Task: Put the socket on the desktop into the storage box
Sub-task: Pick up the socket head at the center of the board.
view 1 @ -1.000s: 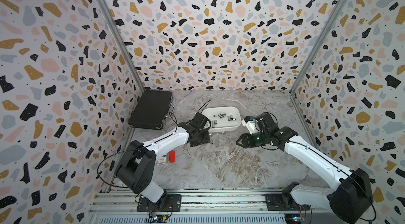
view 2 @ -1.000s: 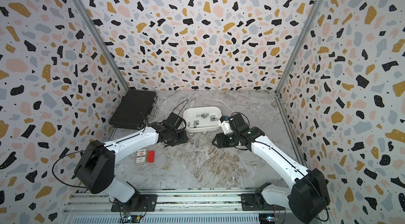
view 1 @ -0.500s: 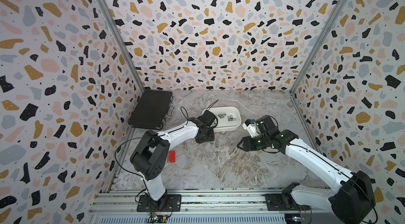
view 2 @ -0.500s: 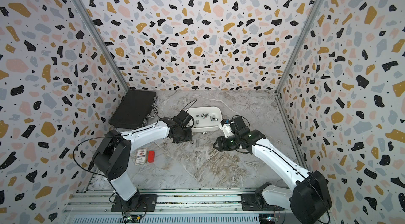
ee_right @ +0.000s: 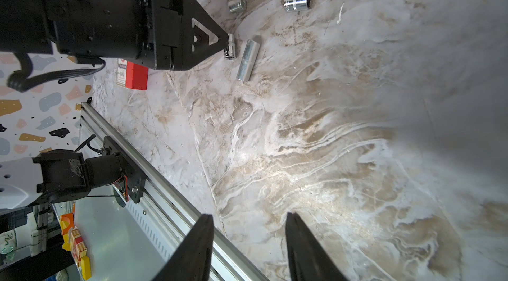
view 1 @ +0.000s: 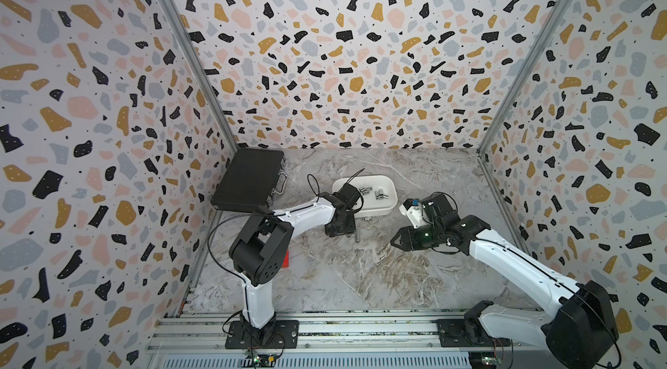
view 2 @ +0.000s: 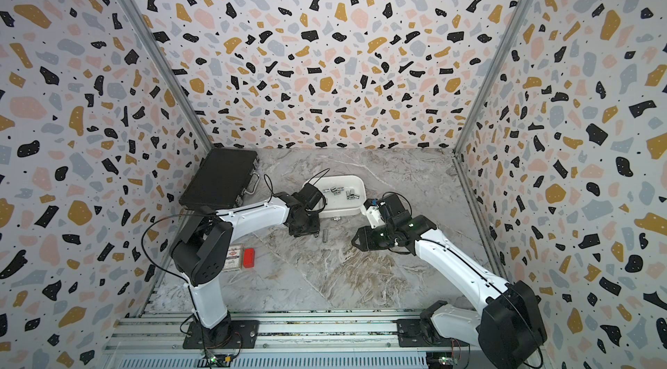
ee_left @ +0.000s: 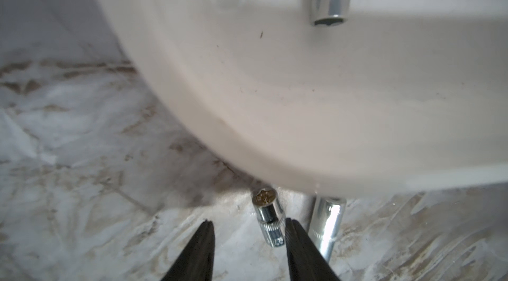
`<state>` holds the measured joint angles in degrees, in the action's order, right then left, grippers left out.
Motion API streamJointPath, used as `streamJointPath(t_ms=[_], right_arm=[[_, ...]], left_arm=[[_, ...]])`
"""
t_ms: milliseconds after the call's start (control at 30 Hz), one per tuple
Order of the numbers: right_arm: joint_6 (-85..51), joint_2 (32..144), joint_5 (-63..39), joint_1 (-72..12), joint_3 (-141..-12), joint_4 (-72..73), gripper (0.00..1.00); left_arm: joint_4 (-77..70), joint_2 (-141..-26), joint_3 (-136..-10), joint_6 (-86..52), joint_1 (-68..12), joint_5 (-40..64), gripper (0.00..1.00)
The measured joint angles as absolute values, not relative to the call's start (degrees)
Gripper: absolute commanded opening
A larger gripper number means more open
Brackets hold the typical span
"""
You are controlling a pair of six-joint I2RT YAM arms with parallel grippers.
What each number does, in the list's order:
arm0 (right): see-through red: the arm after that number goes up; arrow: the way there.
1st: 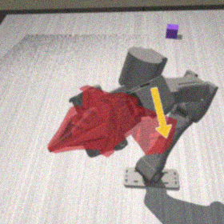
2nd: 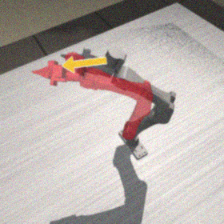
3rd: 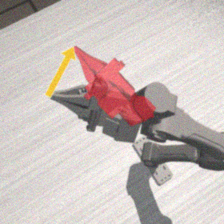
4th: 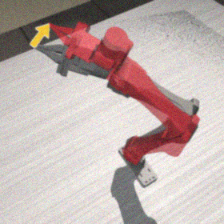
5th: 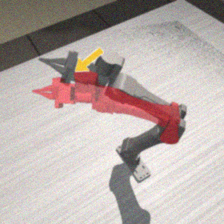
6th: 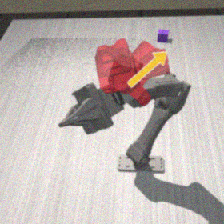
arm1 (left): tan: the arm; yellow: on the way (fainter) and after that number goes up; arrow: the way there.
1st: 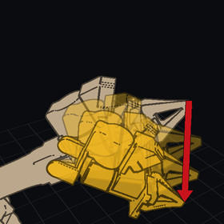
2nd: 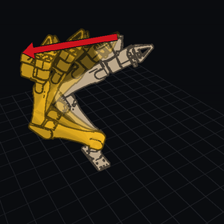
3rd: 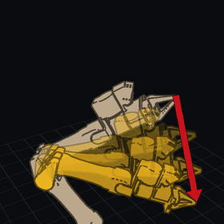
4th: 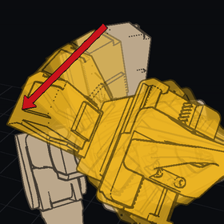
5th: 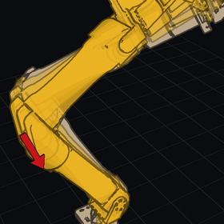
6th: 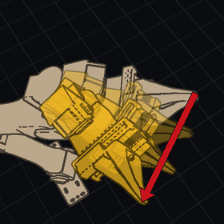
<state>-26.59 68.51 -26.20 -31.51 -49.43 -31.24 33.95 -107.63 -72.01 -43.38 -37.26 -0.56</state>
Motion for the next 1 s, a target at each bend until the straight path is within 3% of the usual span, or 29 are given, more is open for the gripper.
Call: streamJointPath(t_ms=[333,733,1000], right_arm=[[-26.81,68.10,-26.06,-31.51,-48.69,-31.20,0.48],[-27.09,68.07,-25.91,-31.51,-48.47,-30.76,0.48],[-27.64,68.07,-25.93,-31.51,-48.27,-29.98,0.48]], left_arm=[[34.06,-110.19,-72.90,-43.38,-37.95,-0.86,0.37],[33.78,-110.32,-72.88,-43.27,-38.06,-1.23,0.06],[33.87,-109.21,-71.72,-42.78,-38.06,-1.41,0.02]])
